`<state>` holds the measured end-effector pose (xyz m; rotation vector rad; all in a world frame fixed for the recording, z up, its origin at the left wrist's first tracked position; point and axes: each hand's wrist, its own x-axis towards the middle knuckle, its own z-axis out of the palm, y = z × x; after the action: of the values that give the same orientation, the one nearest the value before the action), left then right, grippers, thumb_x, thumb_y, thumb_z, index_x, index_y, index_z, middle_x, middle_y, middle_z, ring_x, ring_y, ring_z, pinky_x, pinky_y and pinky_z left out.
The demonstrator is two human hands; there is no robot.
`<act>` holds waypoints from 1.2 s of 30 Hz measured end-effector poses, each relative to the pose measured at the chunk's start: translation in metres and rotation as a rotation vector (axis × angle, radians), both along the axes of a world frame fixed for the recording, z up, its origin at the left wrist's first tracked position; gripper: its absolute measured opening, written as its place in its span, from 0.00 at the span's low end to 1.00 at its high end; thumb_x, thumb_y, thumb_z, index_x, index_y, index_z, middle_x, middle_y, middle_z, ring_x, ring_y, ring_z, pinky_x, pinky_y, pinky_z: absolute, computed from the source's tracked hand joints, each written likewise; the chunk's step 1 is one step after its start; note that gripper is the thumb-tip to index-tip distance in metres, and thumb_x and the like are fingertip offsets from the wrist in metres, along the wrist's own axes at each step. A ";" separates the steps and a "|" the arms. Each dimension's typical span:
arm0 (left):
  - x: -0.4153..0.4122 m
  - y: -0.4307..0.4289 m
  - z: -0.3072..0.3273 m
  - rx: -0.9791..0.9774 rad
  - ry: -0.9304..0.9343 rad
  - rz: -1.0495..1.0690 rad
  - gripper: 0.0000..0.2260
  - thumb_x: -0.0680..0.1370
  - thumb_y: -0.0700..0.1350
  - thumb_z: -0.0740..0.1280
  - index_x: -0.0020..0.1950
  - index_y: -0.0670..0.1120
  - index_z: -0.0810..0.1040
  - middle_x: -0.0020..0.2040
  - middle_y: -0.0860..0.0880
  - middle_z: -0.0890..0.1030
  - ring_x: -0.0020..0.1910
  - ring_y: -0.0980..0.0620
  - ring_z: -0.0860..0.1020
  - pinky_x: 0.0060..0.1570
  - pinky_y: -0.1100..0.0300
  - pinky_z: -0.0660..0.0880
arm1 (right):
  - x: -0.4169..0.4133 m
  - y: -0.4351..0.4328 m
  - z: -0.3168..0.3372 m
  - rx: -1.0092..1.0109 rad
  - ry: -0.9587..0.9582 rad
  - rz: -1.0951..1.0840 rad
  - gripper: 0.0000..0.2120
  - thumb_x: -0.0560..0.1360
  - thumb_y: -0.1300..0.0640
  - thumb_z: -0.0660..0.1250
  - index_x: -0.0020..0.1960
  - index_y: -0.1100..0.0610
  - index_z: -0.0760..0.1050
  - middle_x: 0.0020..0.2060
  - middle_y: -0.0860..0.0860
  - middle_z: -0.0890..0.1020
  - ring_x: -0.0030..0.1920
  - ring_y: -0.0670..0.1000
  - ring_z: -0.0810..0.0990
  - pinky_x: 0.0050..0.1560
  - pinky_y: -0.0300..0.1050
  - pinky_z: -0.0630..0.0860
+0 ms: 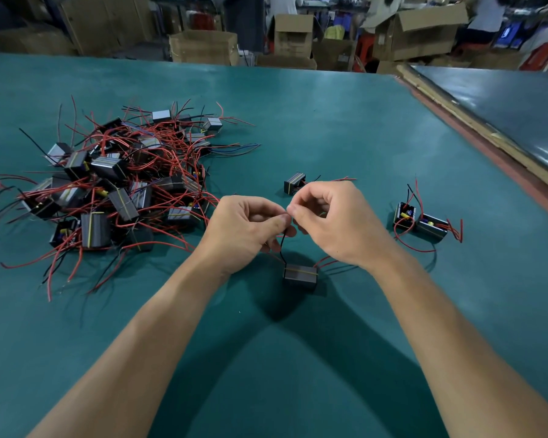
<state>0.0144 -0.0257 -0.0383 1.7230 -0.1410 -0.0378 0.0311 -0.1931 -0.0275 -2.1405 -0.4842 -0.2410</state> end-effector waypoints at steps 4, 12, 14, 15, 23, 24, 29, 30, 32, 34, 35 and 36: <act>0.000 0.001 0.001 -0.051 0.042 -0.052 0.03 0.77 0.37 0.70 0.45 0.40 0.83 0.36 0.46 0.85 0.26 0.55 0.75 0.30 0.65 0.75 | -0.001 -0.003 0.001 -0.046 -0.017 0.126 0.08 0.78 0.61 0.66 0.41 0.53 0.75 0.32 0.47 0.79 0.37 0.51 0.77 0.44 0.53 0.77; 0.000 -0.003 -0.005 0.027 -0.134 -0.034 0.03 0.76 0.36 0.71 0.42 0.41 0.83 0.34 0.45 0.84 0.27 0.53 0.75 0.29 0.63 0.75 | 0.000 -0.006 0.006 0.124 0.190 0.132 0.08 0.76 0.64 0.67 0.38 0.58 0.77 0.30 0.54 0.81 0.32 0.60 0.79 0.36 0.54 0.80; 0.001 -0.003 -0.007 0.074 -0.184 -0.027 0.06 0.75 0.35 0.71 0.40 0.44 0.83 0.34 0.47 0.84 0.28 0.51 0.76 0.30 0.59 0.76 | 0.000 -0.006 0.006 0.182 0.338 0.084 0.09 0.76 0.64 0.67 0.38 0.60 0.78 0.29 0.53 0.80 0.29 0.51 0.78 0.32 0.47 0.79; 0.001 -0.004 -0.008 0.099 -0.199 -0.023 0.07 0.75 0.35 0.71 0.39 0.46 0.83 0.34 0.48 0.84 0.29 0.51 0.76 0.30 0.55 0.77 | 0.000 -0.007 0.007 0.193 0.414 0.069 0.08 0.76 0.64 0.67 0.38 0.61 0.78 0.27 0.52 0.79 0.28 0.49 0.78 0.31 0.44 0.78; 0.004 0.000 -0.010 0.213 -0.283 0.004 0.04 0.73 0.41 0.74 0.40 0.48 0.84 0.34 0.50 0.84 0.28 0.49 0.75 0.31 0.49 0.77 | -0.004 -0.009 0.014 0.219 0.618 0.106 0.14 0.78 0.56 0.68 0.36 0.61 0.78 0.28 0.51 0.78 0.28 0.49 0.78 0.31 0.40 0.77; 0.004 0.000 -0.009 0.219 -0.285 0.007 0.03 0.73 0.40 0.74 0.41 0.48 0.85 0.34 0.51 0.84 0.28 0.47 0.76 0.31 0.49 0.77 | -0.003 -0.008 0.015 0.230 0.627 0.102 0.15 0.79 0.54 0.67 0.36 0.59 0.78 0.28 0.51 0.78 0.28 0.49 0.78 0.30 0.40 0.76; 0.003 -0.001 -0.009 0.237 -0.312 -0.013 0.03 0.72 0.42 0.70 0.40 0.47 0.84 0.34 0.51 0.84 0.28 0.52 0.75 0.31 0.57 0.75 | -0.003 -0.008 0.014 0.223 0.638 0.059 0.15 0.80 0.57 0.65 0.36 0.59 0.79 0.28 0.51 0.79 0.29 0.49 0.78 0.28 0.39 0.75; 0.003 -0.001 -0.009 0.238 -0.311 -0.020 0.03 0.73 0.41 0.71 0.40 0.47 0.84 0.33 0.52 0.83 0.28 0.53 0.75 0.31 0.59 0.74 | -0.003 -0.008 0.014 0.222 0.635 0.058 0.15 0.80 0.57 0.66 0.35 0.59 0.78 0.28 0.51 0.79 0.28 0.49 0.78 0.28 0.39 0.75; 0.004 0.000 -0.009 0.246 -0.313 -0.025 0.04 0.74 0.39 0.72 0.40 0.47 0.84 0.33 0.53 0.83 0.28 0.53 0.74 0.30 0.62 0.72 | -0.002 -0.009 0.014 0.218 0.625 0.061 0.16 0.79 0.58 0.67 0.34 0.60 0.77 0.28 0.51 0.79 0.28 0.49 0.78 0.29 0.39 0.75; 0.004 0.000 -0.010 0.250 -0.317 -0.025 0.05 0.74 0.39 0.72 0.40 0.48 0.84 0.32 0.53 0.83 0.27 0.54 0.73 0.31 0.63 0.70 | -0.002 -0.010 0.014 0.216 0.609 0.072 0.16 0.78 0.59 0.68 0.32 0.60 0.77 0.28 0.51 0.79 0.28 0.48 0.78 0.29 0.39 0.76; 0.005 0.000 -0.010 0.252 -0.322 -0.024 0.05 0.74 0.40 0.73 0.40 0.49 0.84 0.32 0.54 0.82 0.27 0.55 0.73 0.31 0.64 0.70 | -0.002 -0.010 0.014 0.215 0.597 0.074 0.15 0.77 0.60 0.68 0.32 0.60 0.77 0.27 0.51 0.79 0.28 0.48 0.78 0.30 0.39 0.76; 0.005 0.000 -0.010 0.257 -0.328 -0.023 0.05 0.74 0.40 0.73 0.39 0.49 0.84 0.31 0.55 0.82 0.27 0.56 0.73 0.30 0.65 0.69 | -0.002 -0.010 0.013 0.210 0.580 0.073 0.14 0.76 0.61 0.69 0.32 0.60 0.77 0.27 0.51 0.79 0.28 0.48 0.78 0.30 0.39 0.76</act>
<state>0.0192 -0.0256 -0.0484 1.9751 -0.4132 0.2192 0.0289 -0.2033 -0.0143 -1.8689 -0.1851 0.3510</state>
